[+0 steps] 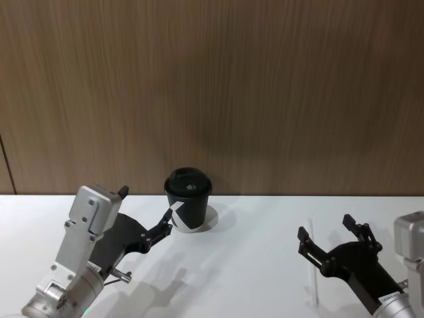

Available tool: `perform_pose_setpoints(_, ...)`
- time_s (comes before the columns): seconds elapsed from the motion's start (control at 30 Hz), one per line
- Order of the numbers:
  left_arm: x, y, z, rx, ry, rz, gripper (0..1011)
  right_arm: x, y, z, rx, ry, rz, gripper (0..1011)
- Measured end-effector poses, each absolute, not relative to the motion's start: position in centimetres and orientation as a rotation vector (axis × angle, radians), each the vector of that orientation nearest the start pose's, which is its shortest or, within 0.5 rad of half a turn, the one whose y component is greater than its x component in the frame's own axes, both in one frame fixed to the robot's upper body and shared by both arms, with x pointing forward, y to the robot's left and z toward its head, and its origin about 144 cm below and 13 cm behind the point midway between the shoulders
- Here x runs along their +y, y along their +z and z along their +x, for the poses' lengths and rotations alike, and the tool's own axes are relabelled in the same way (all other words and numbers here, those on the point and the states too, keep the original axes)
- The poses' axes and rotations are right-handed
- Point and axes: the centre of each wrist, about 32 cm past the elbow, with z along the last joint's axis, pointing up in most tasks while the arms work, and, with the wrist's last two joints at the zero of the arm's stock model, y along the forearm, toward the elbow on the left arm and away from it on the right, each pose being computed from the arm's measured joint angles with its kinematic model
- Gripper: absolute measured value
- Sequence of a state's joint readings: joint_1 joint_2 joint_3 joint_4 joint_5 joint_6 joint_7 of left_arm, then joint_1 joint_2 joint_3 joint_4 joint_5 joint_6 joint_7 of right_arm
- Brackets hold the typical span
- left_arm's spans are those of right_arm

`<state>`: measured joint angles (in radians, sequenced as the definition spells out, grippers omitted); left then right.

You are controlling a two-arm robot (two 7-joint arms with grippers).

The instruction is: Pick up the straw with one hand, pass it to the other hand, and insert it into the cup.

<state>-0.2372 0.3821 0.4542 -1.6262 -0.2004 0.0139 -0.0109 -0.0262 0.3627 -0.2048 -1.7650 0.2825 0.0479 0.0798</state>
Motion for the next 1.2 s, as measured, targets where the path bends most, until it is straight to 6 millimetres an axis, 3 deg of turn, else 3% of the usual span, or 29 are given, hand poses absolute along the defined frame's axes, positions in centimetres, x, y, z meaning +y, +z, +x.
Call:
perform_pose_setpoints(0.5,19.8,120.4,49.2,-0.268,1.124,0.061,1000,-28.1,118.7,43.5,-0.085,-1.207,-0.129,1001)
perform_pose_setpoints(1.2,19.8,120.4,49.2,-0.268,1.124,0.061,1000,-29.5,118.8,43.8,0.013,-1.122,-0.221,1001)
